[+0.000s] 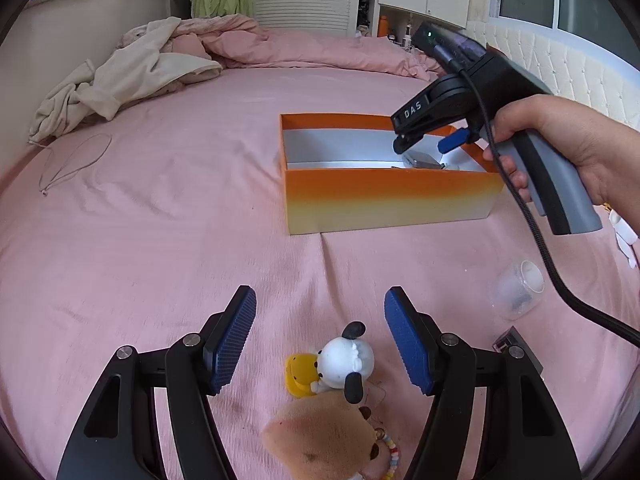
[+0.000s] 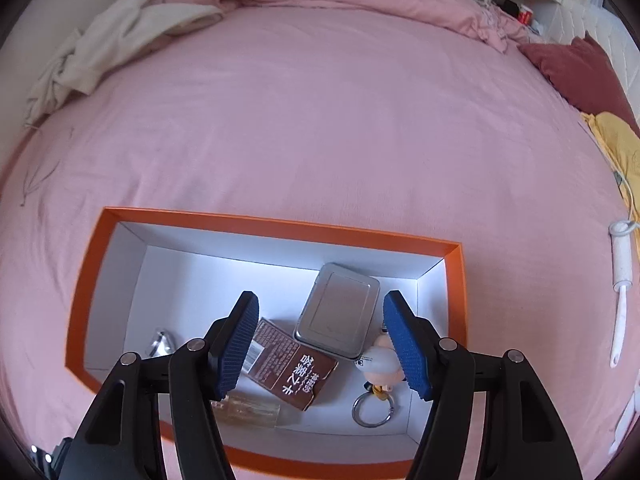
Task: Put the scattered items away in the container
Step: 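Grasp the silver metal tin in the box with the right gripper, lift, then lower the silver tin onto the bed beside the black tube, open right gripper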
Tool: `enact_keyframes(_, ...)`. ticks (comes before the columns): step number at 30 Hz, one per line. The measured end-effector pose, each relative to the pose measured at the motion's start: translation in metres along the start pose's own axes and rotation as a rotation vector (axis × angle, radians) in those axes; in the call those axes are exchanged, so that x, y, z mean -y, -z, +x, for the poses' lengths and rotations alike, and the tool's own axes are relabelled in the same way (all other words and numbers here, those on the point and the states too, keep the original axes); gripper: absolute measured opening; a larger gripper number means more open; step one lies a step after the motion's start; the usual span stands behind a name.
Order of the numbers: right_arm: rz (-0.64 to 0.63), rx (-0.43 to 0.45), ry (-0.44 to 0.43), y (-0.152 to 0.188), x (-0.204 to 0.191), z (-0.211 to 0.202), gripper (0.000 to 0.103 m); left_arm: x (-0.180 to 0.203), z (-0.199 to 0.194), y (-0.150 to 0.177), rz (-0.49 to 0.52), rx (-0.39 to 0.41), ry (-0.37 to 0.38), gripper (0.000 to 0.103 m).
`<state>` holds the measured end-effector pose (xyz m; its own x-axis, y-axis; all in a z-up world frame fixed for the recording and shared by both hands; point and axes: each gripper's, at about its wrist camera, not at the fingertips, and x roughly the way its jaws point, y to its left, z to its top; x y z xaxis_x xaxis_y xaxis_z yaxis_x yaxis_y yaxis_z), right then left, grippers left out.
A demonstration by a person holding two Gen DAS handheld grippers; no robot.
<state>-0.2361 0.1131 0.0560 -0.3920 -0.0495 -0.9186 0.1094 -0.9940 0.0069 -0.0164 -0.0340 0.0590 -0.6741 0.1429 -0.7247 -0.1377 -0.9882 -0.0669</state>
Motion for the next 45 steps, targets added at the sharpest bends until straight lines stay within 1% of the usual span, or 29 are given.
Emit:
enact_keyframes(2, 0.032, -0.041, 0.004, 0.000, 0.005, 0.015, 0.066, -0.002, -0.001, -0.001, -0.010, 0.005, 0.012, 0.067)
enact_keyframes(3, 0.030, -0.043, 0.020, 0.000, 0.005, 0.019, 0.065, -0.003, -0.002, -0.002, -0.016, 0.008, 0.018, 0.067)
enact_keyframes(4, 0.009, -0.037, 0.039, 0.000, 0.004, 0.022, 0.066, -0.004, -0.003, -0.002, -0.023, 0.013, 0.023, 0.067)
enact_keyframes(6, -0.049, -0.049, 0.094, 0.000, -0.002, 0.026, 0.062, -0.006, -0.005, -0.003, -0.035, 0.020, 0.031, 0.067)
enact_keyframes(7, -0.076, -0.058, 0.124, 0.000, -0.005, 0.028, 0.056, -0.007, -0.006, -0.003, -0.041, 0.022, 0.034, 0.067)
enact_keyframes(8, -0.102, -0.066, 0.152, 0.000, -0.005, 0.030, 0.047, -0.009, -0.006, -0.003, -0.046, 0.024, 0.035, 0.067)
enact_keyframes(10, -0.140, -0.073, 0.160, 0.001, -0.006, 0.030, 0.044, -0.011, -0.006, -0.003, -0.053, 0.024, 0.036, 0.067)
enact_keyframes(12, -0.160, -0.069, 0.142, 0.004, -0.007, 0.029, 0.043, -0.012, -0.006, -0.003, -0.058, 0.022, 0.037, 0.067)
enact_keyframes(14, -0.140, -0.040, 0.099, 0.006, -0.006, 0.021, 0.042, -0.013, -0.005, -0.003, -0.058, 0.021, 0.034, 0.067)
enact_keyframes(17, -0.072, 0.038, 0.007, 0.006, -0.001, 0.001, 0.042, -0.014, -0.004, -0.003, -0.058, 0.020, 0.025, 0.067)
enact_keyframes(19, -0.056, 0.091, -0.042, 0.007, -0.002, -0.016, 0.042, -0.015, -0.005, -0.003, -0.058, 0.020, 0.020, 0.067)
enact_keyframes(22, -0.055, 0.178, -0.112, 0.015, -0.004, -0.054, 0.042, -0.017, -0.006, -0.003, -0.063, 0.022, 0.012, 0.067)
enact_keyframes(25, -0.091, 0.254, -0.160, 0.042, -0.012, -0.096, 0.042, -0.019, -0.007, -0.003, -0.066, 0.026, 0.000, 0.067)
enact_keyframes(27, -0.117, 0.289, -0.180, 0.072, -0.020, -0.117, 0.043, -0.020, -0.007, -0.002, -0.072, 0.024, -0.007, 0.067)
enact_keyframes(29, -0.145, 0.313, -0.182, 0.110, -0.028, -0.130, 0.043, -0.021, -0.005, -0.001, -0.077, 0.018, -0.011, 0.067)
enact_keyframes(32, -0.159, 0.339, -0.192, 0.167, -0.035, -0.133, 0.043, -0.020, -0.006, 0.001, -0.071, 0.021, -0.023, 0.067)
enact_keyframes(36, -0.101, 0.302, -0.245, 0.224, -0.033, -0.110, 0.043, -0.018, -0.007, 0.003, -0.063, 0.028, -0.036, 0.067)
enact_keyframes(38, -0.065, 0.269, -0.266, 0.240, -0.034, -0.097, 0.043, -0.016, -0.008, 0.004, -0.055, 0.031, -0.033, 0.067)
enact_keyframes(39, -0.061, 0.256, -0.259, 0.246, -0.037, -0.090, 0.043, -0.016, -0.008, 0.004, -0.050, 0.032, -0.034, 0.067)
enact_keyframes(42, -0.091, 0.278, -0.204, 0.255, -0.045, -0.080, 0.043, -0.014, -0.010, 0.005, -0.037, 0.037, -0.041, 0.067)
enact_keyframes(45, -0.116, 0.279, -0.186, 0.253, -0.048, -0.080, 0.043, -0.014, -0.009, 0.004, -0.034, 0.038, -0.040, 0.067)
